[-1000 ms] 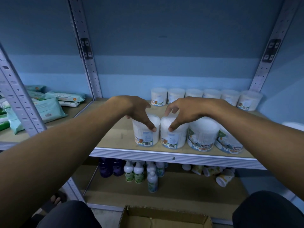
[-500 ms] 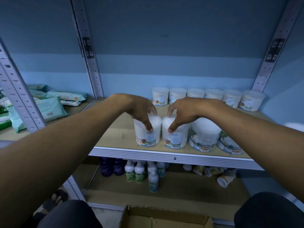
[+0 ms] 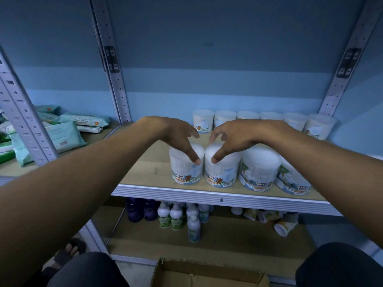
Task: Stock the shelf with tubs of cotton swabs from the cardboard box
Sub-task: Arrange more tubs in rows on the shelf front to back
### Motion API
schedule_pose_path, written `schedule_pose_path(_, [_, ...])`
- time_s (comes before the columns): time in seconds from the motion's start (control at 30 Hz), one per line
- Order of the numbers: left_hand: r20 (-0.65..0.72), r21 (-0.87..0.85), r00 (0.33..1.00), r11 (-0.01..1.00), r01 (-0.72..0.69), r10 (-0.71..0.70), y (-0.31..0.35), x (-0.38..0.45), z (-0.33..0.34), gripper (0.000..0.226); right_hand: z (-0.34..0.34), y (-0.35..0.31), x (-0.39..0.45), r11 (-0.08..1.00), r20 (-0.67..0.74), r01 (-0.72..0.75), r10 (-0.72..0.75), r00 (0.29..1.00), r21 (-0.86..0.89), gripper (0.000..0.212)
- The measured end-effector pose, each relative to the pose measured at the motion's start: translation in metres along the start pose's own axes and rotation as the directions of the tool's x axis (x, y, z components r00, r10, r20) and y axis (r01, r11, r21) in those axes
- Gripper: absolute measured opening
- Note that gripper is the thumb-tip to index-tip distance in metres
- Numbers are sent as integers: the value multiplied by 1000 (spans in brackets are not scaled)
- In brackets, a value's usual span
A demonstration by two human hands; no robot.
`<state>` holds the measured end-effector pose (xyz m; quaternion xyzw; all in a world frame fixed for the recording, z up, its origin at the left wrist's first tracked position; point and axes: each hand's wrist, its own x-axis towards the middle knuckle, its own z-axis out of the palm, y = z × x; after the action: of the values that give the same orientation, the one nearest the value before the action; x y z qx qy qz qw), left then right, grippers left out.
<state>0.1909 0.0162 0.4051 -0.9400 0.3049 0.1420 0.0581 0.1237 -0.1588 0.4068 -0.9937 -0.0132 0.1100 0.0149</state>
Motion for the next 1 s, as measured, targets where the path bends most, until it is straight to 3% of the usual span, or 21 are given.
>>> schedule_pose_path(0.17, [38,30,999,999,-22,21,0,2,-1,92,4,-3,3,997,-34,-26,23,999,-76,77])
schedule_pose_path(0.33, [16,9,999,999,-32,32,1,2,4,86,2,-5,3,996,-5,6,-7,1000,-89,63])
schedule_pose_path(0.63, [-4,2,999,999,33,-33,1,10,9,104,-1,2,-2,997,96,75,-74,993,-7,64])
schedule_pose_path(0.77, [10,-44,1000,999,16,-16,-1,7,5,103,-4,3,-4,998,54,51,-53,997,36,69])
schedule_pose_path(1.0, [41,-51,999,998,-23,25,-2,10,4,92,0,-3,-1,999,21,29,-28,999,-45,67])
